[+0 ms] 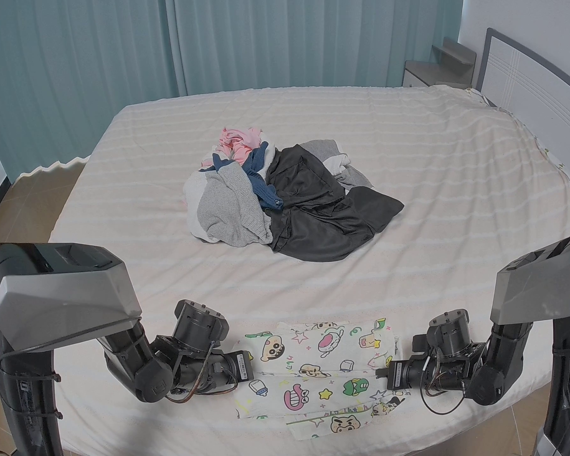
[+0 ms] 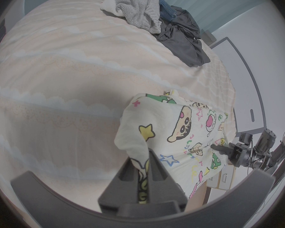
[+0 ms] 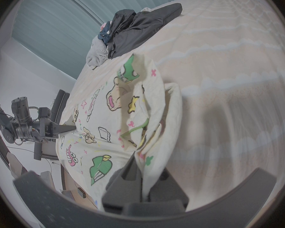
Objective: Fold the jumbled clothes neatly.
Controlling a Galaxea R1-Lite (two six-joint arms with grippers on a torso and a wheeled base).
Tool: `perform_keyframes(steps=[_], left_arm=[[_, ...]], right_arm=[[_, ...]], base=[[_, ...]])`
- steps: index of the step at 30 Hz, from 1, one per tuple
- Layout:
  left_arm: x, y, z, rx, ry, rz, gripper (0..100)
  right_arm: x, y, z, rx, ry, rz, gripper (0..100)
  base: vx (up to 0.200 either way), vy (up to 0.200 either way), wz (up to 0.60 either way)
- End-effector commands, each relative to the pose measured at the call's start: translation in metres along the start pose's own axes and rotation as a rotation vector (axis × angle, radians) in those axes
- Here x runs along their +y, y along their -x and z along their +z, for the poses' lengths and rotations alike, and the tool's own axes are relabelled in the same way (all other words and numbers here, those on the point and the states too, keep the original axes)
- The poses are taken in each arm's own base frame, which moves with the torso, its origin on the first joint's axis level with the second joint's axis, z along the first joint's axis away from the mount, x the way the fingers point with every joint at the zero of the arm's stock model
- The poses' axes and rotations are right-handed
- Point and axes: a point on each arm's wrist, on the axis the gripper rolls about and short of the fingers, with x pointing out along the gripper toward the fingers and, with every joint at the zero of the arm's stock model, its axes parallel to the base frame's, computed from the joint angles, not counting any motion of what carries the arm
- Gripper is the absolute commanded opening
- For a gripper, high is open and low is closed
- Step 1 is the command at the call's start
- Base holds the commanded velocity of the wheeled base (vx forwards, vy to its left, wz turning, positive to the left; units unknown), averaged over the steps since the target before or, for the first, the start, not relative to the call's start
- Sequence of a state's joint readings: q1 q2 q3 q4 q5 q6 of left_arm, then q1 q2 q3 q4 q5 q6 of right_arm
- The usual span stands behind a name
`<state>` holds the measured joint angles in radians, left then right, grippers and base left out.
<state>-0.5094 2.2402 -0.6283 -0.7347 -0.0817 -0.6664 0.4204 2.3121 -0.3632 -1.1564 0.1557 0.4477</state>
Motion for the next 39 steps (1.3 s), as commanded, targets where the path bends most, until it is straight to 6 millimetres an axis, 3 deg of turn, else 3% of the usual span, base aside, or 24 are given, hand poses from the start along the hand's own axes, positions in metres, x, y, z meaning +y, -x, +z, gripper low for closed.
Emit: perform_keyframes(steps=[1, 2, 5, 6, 13, 20, 23, 24, 25, 29, 31, 36, 38, 39], left_arm=[[0.002, -0.003, -0.003, 0.009, -0.003, 0.015, 0], [0.002, -0.003, -0.003, 0.007, -0.003, 0.014, 0], [0.001, -0.003, -0.002, 0.006, -0.002, 0.013, 0], [0.001, -0.003, -0.001, -0.002, 0.003, 0.01, 100], [-0.002, 0.009, 0.005, -0.032, 0.02, -0.01, 100], [-0.014, 0.064, 0.03, -0.17, 0.113, -0.115, 100], [-0.014, 0.068, 0.032, -0.179, 0.117, -0.12, 100], [-0.015, 0.099, 0.035, -0.24, 0.121, -0.161, 100], [-0.016, 0.113, 0.036, -0.269, 0.118, -0.183, 100], [-0.016, 0.158, 0.027, -0.334, 0.098, -0.264, 100], [-0.016, 0.166, 0.024, -0.347, 0.094, -0.275, 100], [-0.003, 0.217, -0.01, -0.533, 0.012, -0.213, 100], [-0.001, 0.227, -0.015, -0.567, 0.012, -0.223, 100], [0.006, 0.248, -0.028, -0.623, 0.012, -0.254, 100]], right_arm=[[-0.002, 0.0, -0.003, 0.009, 0.002, -0.014, 0], [-0.002, 0.0, -0.003, 0.007, 0.002, -0.018, 100], [-0.002, 0.0, -0.002, 0.003, 0.003, -0.019, 100], [-0.001, 0.001, -0.001, -0.009, 0.003, -0.023, 100], [0.001, 0.02, 0.008, -0.064, -0.006, -0.021, 100], [0.008, 0.075, 0.021, -0.189, -0.03, 0.01, 100], [0.008, 0.079, 0.022, -0.201, -0.033, 0.014, 100], [0.014, 0.113, 0.028, -0.307, -0.039, 0.048, 100], [0.016, 0.126, 0.029, -0.345, -0.036, 0.053, 100], [0.021, 0.165, 0.022, -0.464, -0.026, 0.064, 100], [0.021, 0.171, 0.02, -0.485, -0.024, 0.063, 100], [0.02, 0.233, 0.01, -0.784, -0.031, 0.038, 100], [0.02, 0.244, 0.006, -0.821, -0.021, 0.036, 100], [0.018, 0.258, -0.005, -0.849, -0.011, 0.012, 100]], base=[[0.0, 0.0, 0.0], [0.0, 0.0, 0.0], [0.0, 0.0, 0.0], [0.0, 0.0, 0.0], [0.0, 0.0, 0.0], [0.0, 0.0, 0.0], [0.0, 0.0, 0.0], [0.0, 0.0, 0.0], [0.0, 0.0, 0.0], [0.0, 0.0, 0.0], [0.0, 0.0, 0.0], [0.0, 0.0, 0.0], [0.0, 0.0, 0.0], [0.0, 0.0, 0.0]])
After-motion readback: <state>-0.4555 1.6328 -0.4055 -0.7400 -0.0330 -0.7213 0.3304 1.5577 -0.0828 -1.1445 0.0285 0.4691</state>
